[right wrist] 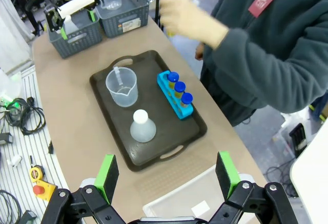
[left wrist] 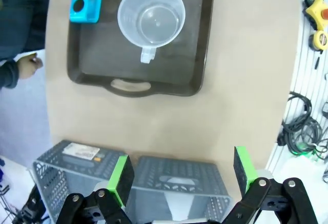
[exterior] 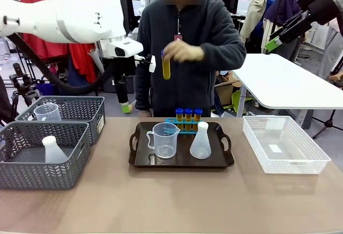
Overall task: Prepare the laboratory tools.
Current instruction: Pick up one Large Measuring Cup and place it on the Handle tray.
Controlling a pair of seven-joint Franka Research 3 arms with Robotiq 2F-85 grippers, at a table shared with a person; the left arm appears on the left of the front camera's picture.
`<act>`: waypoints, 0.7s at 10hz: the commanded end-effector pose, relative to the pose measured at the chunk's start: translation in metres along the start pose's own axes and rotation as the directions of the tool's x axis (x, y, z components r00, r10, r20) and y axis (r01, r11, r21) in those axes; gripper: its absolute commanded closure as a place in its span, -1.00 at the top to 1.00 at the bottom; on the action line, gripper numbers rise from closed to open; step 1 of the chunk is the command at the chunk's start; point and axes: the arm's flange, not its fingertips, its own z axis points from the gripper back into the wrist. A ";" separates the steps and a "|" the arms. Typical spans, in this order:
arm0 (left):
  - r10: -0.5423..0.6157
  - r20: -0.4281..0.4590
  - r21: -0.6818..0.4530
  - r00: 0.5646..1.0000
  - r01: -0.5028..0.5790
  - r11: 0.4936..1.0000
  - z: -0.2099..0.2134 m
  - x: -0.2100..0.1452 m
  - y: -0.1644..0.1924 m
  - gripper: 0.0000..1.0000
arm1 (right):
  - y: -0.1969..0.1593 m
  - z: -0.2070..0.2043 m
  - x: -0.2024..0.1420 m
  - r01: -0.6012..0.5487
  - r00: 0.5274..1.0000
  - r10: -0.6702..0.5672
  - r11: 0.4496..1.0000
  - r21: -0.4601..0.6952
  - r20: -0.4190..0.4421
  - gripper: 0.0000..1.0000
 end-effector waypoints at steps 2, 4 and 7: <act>0.029 0.016 0.003 0.999 -0.029 1.000 0.012 -0.016 -0.008 1.00 | 0.000 0.001 0.001 -0.006 1.000 0.006 1.000 0.003 0.007 1.00; 0.009 0.001 0.008 1.000 -0.009 1.000 0.009 -0.005 -0.002 1.00 | 0.000 0.001 0.001 -0.006 1.000 0.006 1.000 0.003 0.007 1.00; 0.009 0.001 0.008 1.000 -0.009 1.000 0.009 -0.005 -0.002 1.00 | 0.000 0.001 0.001 -0.006 1.000 0.006 1.000 0.003 0.007 1.00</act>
